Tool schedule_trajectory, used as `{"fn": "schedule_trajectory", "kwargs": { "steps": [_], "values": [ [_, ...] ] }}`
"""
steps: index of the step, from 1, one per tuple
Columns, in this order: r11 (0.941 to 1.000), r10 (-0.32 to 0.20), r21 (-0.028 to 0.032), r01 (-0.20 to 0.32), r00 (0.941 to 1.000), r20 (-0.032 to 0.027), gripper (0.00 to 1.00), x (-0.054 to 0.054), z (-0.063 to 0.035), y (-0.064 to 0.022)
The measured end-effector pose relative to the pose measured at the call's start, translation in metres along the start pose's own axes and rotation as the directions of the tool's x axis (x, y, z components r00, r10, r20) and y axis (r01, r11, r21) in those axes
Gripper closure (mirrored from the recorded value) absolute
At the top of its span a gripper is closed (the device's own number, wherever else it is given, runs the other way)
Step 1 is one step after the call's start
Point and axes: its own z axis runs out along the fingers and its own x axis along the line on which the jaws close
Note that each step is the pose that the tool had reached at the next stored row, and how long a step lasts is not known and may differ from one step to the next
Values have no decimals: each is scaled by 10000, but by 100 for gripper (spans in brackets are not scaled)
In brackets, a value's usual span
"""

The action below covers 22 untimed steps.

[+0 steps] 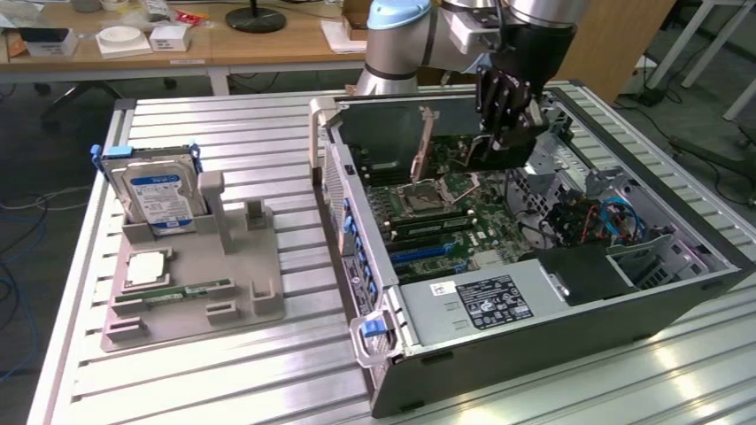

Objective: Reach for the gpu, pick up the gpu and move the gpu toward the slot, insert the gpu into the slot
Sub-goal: 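Insert the gpu into the slot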

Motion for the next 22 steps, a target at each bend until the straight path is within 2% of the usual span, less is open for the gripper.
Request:
{"fn": "schedule_trajectory", "kwargs": {
  "steps": [10, 15, 22],
  "values": [
    [10000, -29, -17, 29, 10000, 19, 74, 5, 122, 76],
    [10000, -28, -19, 28, 10000, 20, 74, 12, 166, 259],
    [10000, -34, -17, 34, 10000, 20, 74, 55, 273, 287]
  ]
}}
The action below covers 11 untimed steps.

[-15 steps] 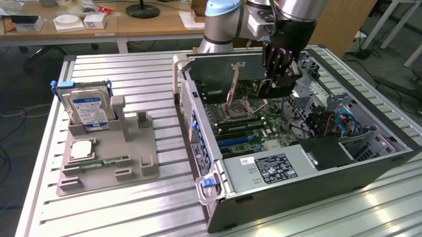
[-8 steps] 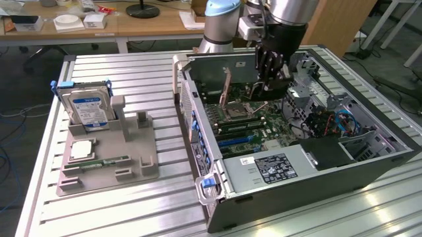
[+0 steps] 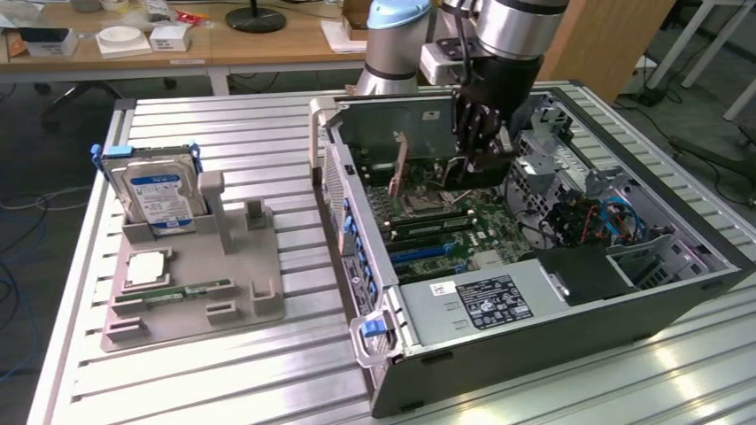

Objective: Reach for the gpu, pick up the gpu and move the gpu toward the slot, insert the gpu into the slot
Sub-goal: 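Insert the gpu into the slot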

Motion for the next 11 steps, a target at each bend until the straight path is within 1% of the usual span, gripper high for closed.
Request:
{"fn": "schedule_trajectory", "kwargs": {
  "steps": [5, 8, 11],
  "values": [
    [9991, -420, -10, 420, 9991, 8, 74, 12, 55, 28],
    [9991, -427, -10, 427, 9991, 8, 74, 31, 81, 52],
    [9991, -425, -10, 425, 9991, 8, 74, 42, 107, 136]
  ]
}}
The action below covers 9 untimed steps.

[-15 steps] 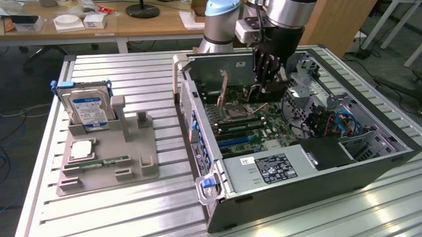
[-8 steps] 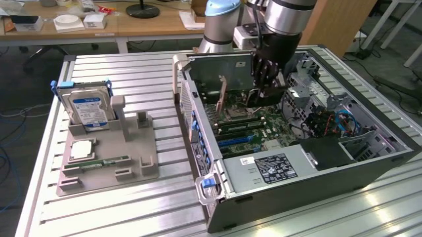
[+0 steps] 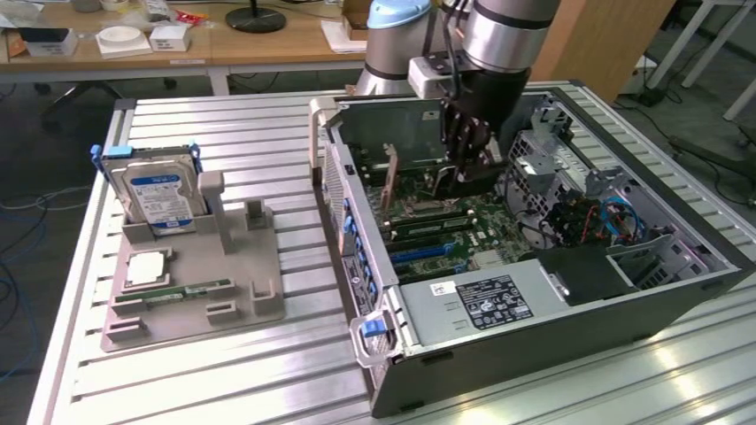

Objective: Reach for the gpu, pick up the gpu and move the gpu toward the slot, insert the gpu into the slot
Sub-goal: 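Insert the gpu into the slot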

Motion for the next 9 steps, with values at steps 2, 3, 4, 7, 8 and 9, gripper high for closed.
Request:
{"fn": "schedule_trajectory", "kwargs": {
  "steps": [2, 3, 4, 7, 8, 9],
  "values": [
    [10000, 2, 0, -2, 10000, 0, 74, 8, 13, 49],
    [10000, -2, -1, 2, 10000, 1, 74, 30, 17, 53],
    [10000, -1, -1, 1, 10000, 1, 74, 55, 20, 54],
    [10000, 2, 0, -2, 10000, 0, 74, 136, 28, 56],
    [10000, 1, -1, -1, 10000, 0, 74, 156, 31, 56],
    [10000, 1, -1, -1, 10000, 1, 74, 168, 37, 56]
  ]
}}
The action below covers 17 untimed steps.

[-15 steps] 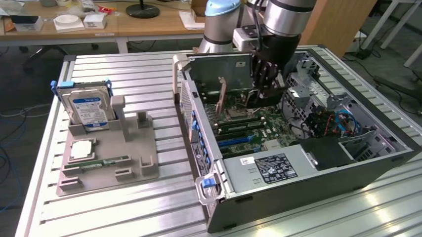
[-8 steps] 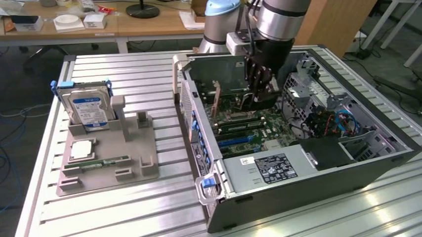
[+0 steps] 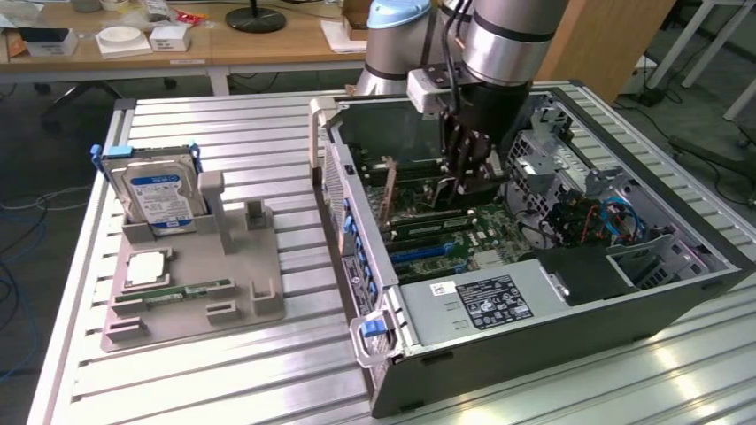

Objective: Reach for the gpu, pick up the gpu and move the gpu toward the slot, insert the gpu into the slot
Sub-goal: 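Insert the gpu into the slot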

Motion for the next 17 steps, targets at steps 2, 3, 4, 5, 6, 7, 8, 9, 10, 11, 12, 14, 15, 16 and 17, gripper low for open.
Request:
{"fn": "schedule_trajectory", "kwargs": {
  "steps": [2, 3, 4, 5, 6, 7, 8, 9, 10, 11, 12, 14, 15, 16, 17],
  "values": [
    [10000, 0, 1, 0, 10000, 1, 74, 5, 28, 1],
    [10000, -1, 0, 1, 10000, 0, 74, 5, 47, 2],
    [10000, -1, 0, 1, 10000, -1, 74, 6, 65, 2],
    [10000, -1, 1, 1, 10000, 0, 74, 6, 83, 3],
    [10000, 1, 1, -1, 10000, -1, 74, 7, 100, 6],
    [10000, 2, 1, -2, 10000, -1, 74, 8, 118, 17],
    [10000, -4, 1, 4, 10000, -1, 74, 9, 135, 31],
    [10000, -9, 2, 9, 10000, 0, 74, 11, 150, 38],
    [10000, -12, 2, 12, 10000, 0, 74, 15, 160, 40],
    [10000, -15, 1, 15, 10000, -2, 74, 24, 165, 41],
    [10000, -14, 2, 14, 10000, -1, 74, 43, 169, 43],
    [10000, -13, 2, 13, 10000, -1, 74, 86, 175, 44],
    [10000, -13, 2, 13, 10000, -2, 74, 99, 183, 44],
    [10000, -10, 4, 10, 10000, 3, 74, 101, 198, 52],
    [10000, -12, 3, 12, 10000, 0, 74, 102, 214, 73]
  ]
}}
